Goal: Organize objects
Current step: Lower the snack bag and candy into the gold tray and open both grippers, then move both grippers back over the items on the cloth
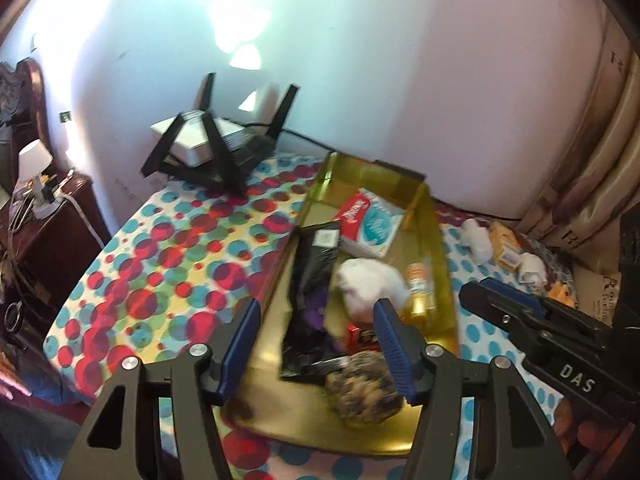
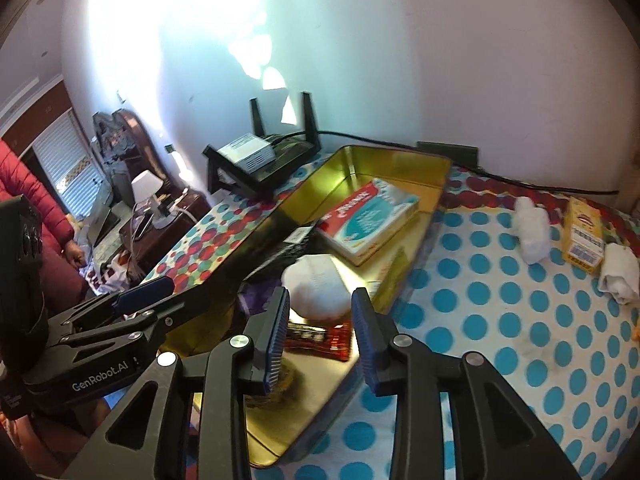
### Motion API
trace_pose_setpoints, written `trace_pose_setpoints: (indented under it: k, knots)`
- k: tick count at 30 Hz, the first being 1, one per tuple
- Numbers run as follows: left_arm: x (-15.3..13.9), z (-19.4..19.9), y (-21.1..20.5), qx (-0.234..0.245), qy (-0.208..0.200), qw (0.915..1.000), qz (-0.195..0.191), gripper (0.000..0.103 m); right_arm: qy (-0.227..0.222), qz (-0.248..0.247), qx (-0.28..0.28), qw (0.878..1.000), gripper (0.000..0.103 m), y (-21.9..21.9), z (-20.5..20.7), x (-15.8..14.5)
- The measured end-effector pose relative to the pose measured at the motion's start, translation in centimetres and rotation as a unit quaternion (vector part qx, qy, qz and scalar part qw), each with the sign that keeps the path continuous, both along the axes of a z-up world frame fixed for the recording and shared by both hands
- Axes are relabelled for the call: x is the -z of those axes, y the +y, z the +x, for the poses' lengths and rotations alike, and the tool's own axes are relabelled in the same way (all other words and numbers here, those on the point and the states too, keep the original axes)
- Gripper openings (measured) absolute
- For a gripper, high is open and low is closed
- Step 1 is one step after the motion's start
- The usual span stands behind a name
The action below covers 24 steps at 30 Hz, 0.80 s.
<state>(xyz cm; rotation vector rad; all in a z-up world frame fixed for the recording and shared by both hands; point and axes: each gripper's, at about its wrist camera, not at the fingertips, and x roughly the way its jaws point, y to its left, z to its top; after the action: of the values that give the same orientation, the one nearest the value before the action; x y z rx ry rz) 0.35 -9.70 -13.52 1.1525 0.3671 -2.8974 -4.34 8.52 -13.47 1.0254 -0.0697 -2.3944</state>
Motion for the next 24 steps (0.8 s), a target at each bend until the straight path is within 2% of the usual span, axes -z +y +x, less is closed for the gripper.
trace_pose_setpoints:
  k: [10,18,24]
  knots:
    - [-1.5,-2.4,6.0,0.071,0.014,0.9974,-0.001,0.06,-0.001,0.004,0.067,0.998,0.037,5.9,-0.8,0.1]
    - [-1.9,-4.8,13.1,0.154,0.017,0.9879,0.004,0.06,-0.017,0.0,0.142,0.99,0.039,12.6,-0.8,1.4]
    - [-1.0,-6.3,17.3,0.195,-0.002,0.9807,0.002,0.061,-0.026,-0.002,0.19,0.981,0.04,17.1,-0.2,2.2]
